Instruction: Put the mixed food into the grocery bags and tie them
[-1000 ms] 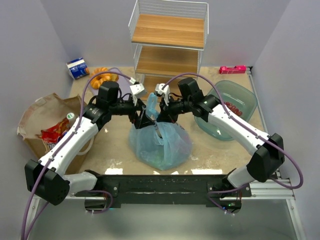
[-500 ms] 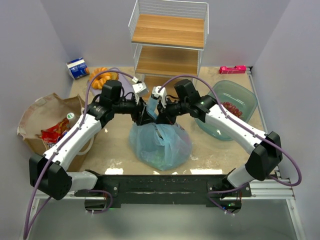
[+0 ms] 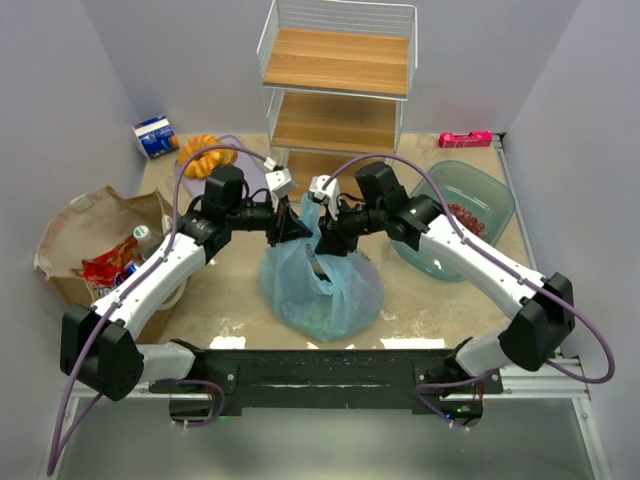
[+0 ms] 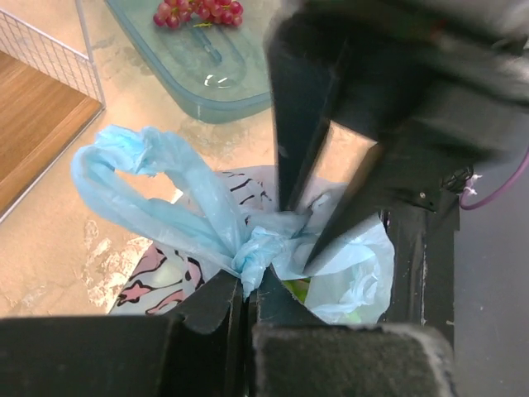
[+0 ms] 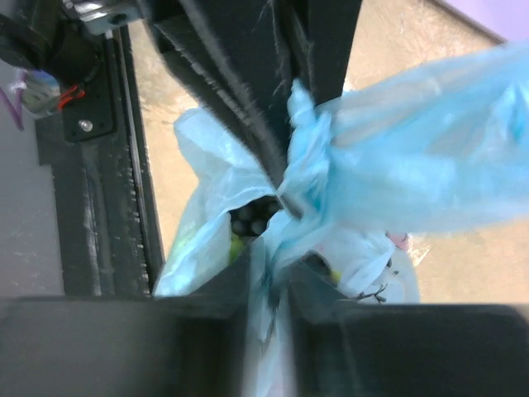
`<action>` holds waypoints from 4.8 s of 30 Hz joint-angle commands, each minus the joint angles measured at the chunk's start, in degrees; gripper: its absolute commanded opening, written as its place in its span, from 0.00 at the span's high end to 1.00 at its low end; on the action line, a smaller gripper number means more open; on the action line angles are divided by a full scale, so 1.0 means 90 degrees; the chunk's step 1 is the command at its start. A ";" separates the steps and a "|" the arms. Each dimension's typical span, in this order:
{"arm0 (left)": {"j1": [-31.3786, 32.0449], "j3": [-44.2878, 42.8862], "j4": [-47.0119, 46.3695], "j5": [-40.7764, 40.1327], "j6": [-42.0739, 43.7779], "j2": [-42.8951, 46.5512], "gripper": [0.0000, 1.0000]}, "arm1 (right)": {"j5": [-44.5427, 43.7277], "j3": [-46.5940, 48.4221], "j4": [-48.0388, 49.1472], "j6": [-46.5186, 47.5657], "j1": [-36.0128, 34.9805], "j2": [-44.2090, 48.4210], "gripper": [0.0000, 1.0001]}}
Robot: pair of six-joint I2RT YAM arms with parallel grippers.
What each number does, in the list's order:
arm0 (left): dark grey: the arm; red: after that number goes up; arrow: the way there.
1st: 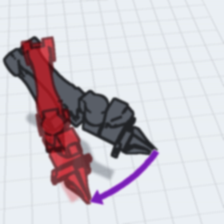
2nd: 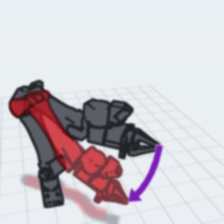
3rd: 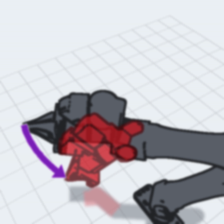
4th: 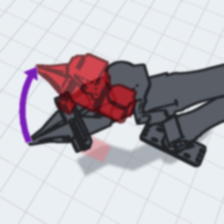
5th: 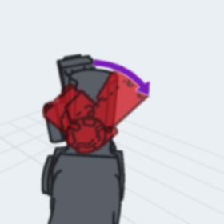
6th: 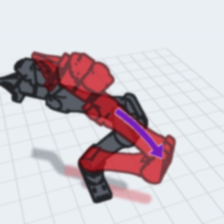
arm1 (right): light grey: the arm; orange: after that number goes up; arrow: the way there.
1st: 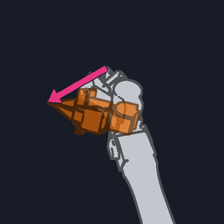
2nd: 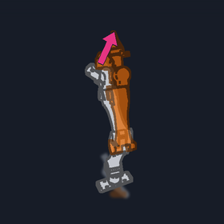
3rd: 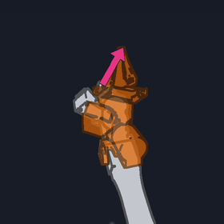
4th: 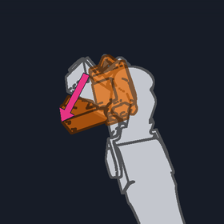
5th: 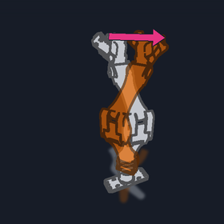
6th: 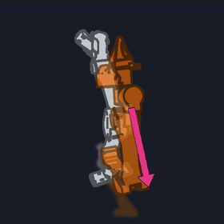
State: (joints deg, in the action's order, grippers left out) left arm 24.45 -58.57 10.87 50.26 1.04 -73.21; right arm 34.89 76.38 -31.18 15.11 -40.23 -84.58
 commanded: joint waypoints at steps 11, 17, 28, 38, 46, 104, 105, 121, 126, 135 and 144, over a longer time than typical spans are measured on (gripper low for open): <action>-0.0011 0.0550 -0.0846 0.0636 -0.0067 0.0439 1.00 | 0.0147 -0.0508 0.2144 -0.2596 0.0700 0.1351 0.24; -0.0011 0.0687 -0.1052 0.0997 -0.0271 0.0498 1.00 | 0.0419 -0.0635 0.3151 -0.3182 0.0691 0.0902 0.18; 0.0008 0.0804 -0.1423 0.1310 -0.0330 0.0547 1.00 | 0.0673 -0.0976 0.3883 -0.3583 0.0651 0.0589 0.40; 0.0008 0.0765 -0.1316 0.1017 -0.0389 0.0449 0.73 | 0.0293 -0.1123 0.3513 -0.3457 0.0651 0.1047 1.00; 0.0008 0.0726 -0.1218 0.0793 -0.0291 0.0517 0.70 | -0.0117 -0.1143 0.3132 -0.3281 0.0651 0.1350 1.00; 0.1415 0.0648 -0.1726 -0.3338 -0.0584 0.1777 1.00 | -0.0704 -0.1465 0.2819 -0.3457 0.0700 0.2161 1.00; 0.1424 0.0619 -0.1668 -0.3348 -0.0613 0.1671 1.00 | -0.0674 -0.1484 0.2858 -0.3447 0.0710 0.2209 1.00; 0.1258 0.0716 -0.1988 -0.2587 -0.0789 0.1113 1.00 | 0.0722 -0.2276 0.3660 -0.3223 0.0700 0.2483 0.93; 0.1258 0.0785 -0.2204 -0.1884 -0.0770 0.0996 1.00 | 0.0664 -0.2266 0.3533 -0.3115 0.0710 0.2396 0.77; 0.1248 0.0833 -0.2214 -0.1766 -0.0692 0.1015 1.00 | 0.0058 -0.2305 0.3113 -0.2627 0.0749 0.2864 0.23; 0.1249 0.0863 -0.2175 -0.1805 -0.0623 0.1103 1.00 | 0.0224 -0.2997 0.3590 -0.2490 0.0808 0.2669 0.02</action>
State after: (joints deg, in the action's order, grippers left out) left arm 36.01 -51.62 -6.39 33.17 -5.34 -64.29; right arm 36.75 51.81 -2.20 -8.73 -33.41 -60.40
